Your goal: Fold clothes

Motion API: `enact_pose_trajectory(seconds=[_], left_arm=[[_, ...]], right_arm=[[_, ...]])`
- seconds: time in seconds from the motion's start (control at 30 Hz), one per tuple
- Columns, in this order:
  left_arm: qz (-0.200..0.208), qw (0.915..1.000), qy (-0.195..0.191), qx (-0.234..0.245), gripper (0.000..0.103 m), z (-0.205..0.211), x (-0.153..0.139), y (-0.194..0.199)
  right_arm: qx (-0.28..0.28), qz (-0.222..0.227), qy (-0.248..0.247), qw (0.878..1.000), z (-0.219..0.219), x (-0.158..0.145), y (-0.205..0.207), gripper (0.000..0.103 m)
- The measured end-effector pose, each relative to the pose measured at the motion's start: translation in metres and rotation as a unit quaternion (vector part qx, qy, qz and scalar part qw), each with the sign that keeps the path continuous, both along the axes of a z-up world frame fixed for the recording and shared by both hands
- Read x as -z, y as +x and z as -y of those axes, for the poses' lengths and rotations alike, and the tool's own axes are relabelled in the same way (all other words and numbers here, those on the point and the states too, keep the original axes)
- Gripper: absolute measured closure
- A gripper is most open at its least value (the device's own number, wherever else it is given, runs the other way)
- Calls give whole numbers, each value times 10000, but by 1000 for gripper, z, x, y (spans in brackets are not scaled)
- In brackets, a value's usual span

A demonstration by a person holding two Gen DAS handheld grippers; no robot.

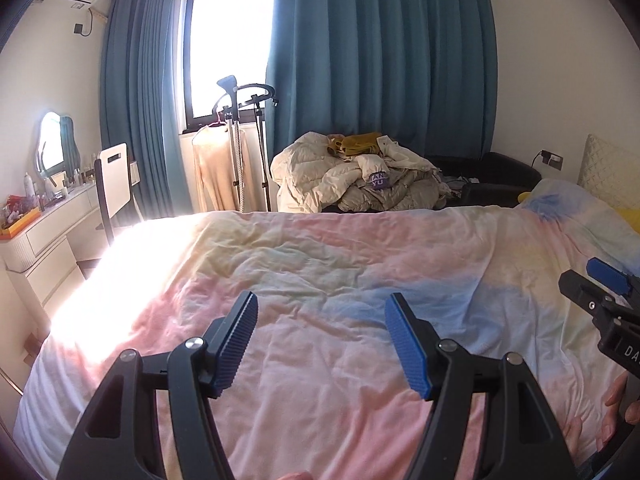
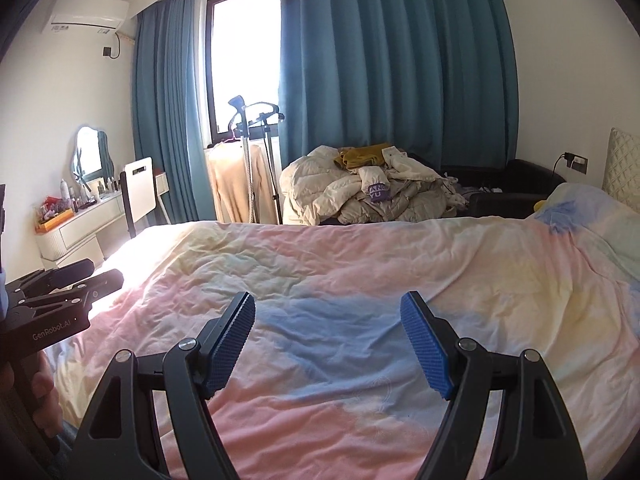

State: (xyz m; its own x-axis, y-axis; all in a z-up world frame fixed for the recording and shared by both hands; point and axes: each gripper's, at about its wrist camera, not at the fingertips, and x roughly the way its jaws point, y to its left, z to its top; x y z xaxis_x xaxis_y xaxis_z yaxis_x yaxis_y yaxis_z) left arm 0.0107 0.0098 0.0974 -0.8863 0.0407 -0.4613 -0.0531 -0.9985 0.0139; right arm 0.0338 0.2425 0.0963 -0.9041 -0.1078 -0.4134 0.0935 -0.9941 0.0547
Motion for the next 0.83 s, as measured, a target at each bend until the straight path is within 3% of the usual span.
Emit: enact_pose_trajectory(seconds=[0.23, 0.83], left_arm=[[-126, 9992, 293, -241, 35, 13, 29, 2], [-218, 9989, 295, -299, 35, 15, 35, 3]], right_arm=[[90, -324, 89, 9994, 1, 27, 6, 26], [110, 5, 206, 9997, 3, 44, -7, 26]])
